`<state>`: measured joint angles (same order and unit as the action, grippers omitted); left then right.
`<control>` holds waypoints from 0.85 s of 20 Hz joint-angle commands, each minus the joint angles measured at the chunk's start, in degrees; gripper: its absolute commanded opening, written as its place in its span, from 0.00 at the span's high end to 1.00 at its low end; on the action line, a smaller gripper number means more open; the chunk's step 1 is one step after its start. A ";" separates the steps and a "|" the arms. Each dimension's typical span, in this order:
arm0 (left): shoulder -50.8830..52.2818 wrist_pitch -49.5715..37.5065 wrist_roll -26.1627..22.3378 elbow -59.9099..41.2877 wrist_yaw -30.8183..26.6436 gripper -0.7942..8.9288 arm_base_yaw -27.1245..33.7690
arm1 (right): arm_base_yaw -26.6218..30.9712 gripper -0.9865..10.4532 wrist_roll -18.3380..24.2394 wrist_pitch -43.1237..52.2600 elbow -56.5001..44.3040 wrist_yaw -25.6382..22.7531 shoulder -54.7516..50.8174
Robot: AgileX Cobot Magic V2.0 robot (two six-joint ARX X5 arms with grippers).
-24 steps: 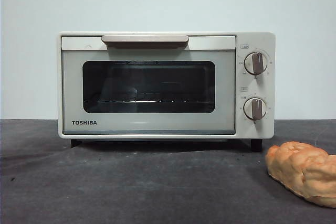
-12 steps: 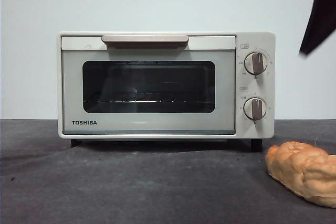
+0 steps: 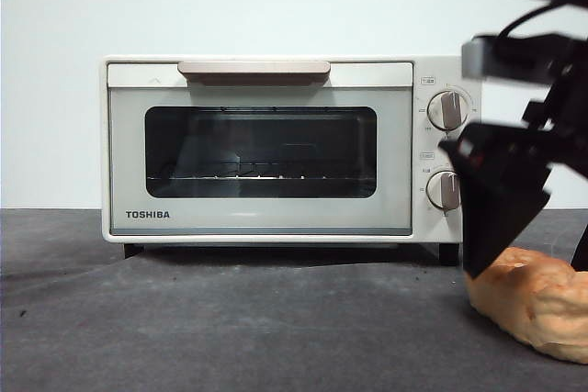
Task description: The left arm flap open the oven, the right arm pick bread and place it into oven, the left arm flap close the oven
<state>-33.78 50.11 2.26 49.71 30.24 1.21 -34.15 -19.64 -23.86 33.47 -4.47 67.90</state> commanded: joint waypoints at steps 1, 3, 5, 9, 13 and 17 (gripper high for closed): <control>-0.26 -0.33 -0.74 1.14 0.28 0.90 -0.11 | -0.59 0.49 -1.16 2.01 0.35 -1.01 3.13; -0.26 -0.33 -0.74 1.14 0.28 0.90 -0.11 | -0.59 0.57 -1.38 2.67 0.35 -0.98 4.79; -0.26 -0.33 -0.74 1.14 0.28 0.90 -0.11 | -0.59 0.65 -1.38 2.64 0.35 -0.96 5.31; -0.26 -0.42 -0.72 1.14 0.28 0.90 -0.11 | -0.59 0.76 -1.36 2.67 0.35 0.15 5.27; -0.31 -2.71 0.17 1.16 0.28 0.90 -0.83 | -0.59 0.76 -1.33 2.56 0.39 0.61 1.77; -2.84 -8.07 3.50 1.36 0.28 0.90 -3.72 | -0.59 0.76 -1.33 -1.16 0.74 2.25 -7.43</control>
<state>-36.25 42.37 4.69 49.93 30.24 -2.70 -34.20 -20.14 -25.50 33.50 -2.17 59.81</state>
